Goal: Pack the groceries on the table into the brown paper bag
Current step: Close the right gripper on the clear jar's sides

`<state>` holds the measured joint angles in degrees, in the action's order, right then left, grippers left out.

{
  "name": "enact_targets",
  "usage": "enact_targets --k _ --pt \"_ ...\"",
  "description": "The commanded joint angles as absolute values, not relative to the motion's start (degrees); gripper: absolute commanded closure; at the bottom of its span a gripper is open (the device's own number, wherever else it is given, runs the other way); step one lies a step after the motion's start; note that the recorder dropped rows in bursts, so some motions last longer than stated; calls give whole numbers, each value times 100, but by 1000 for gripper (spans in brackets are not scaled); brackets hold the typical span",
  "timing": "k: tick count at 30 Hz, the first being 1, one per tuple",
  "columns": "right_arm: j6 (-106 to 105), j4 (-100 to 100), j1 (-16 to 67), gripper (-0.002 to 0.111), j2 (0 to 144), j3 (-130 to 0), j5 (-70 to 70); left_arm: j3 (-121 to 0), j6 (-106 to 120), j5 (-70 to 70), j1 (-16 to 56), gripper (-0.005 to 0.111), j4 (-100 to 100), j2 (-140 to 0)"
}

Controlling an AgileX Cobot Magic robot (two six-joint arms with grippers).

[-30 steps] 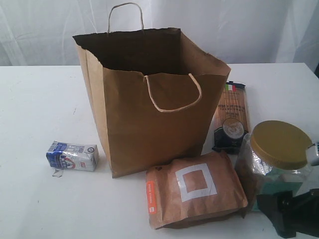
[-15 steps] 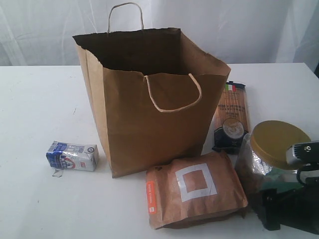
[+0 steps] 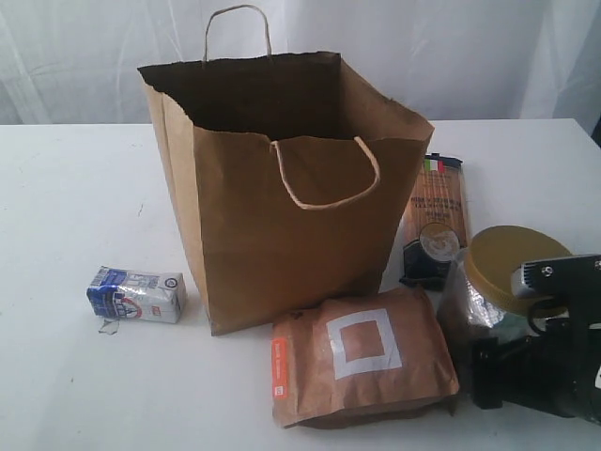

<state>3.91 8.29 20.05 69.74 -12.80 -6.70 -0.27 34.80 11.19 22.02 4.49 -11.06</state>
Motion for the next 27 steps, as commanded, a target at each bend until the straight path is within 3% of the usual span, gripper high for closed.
enact_targets --k 1,4,13,18,27 --pt "568 813 2030 64 6984 -1259 -1009 0 3446 1113 2189 107 466 -1063" --pt "796 813 2030 74 6984 -1259 -928 0 3446 1113 2189 107 466 -1063" --pt "771 813 2030 86 6719 -1259 -687 0 3446 1113 2189 107 466 -1063" --pt "747 813 2030 105 5728 -1259 -211 0 3446 1113 2189 107 466 -1063" --pt "731 748 2030 105 5343 -1259 1343 0 3446 1113 2189 107 466 -1063"
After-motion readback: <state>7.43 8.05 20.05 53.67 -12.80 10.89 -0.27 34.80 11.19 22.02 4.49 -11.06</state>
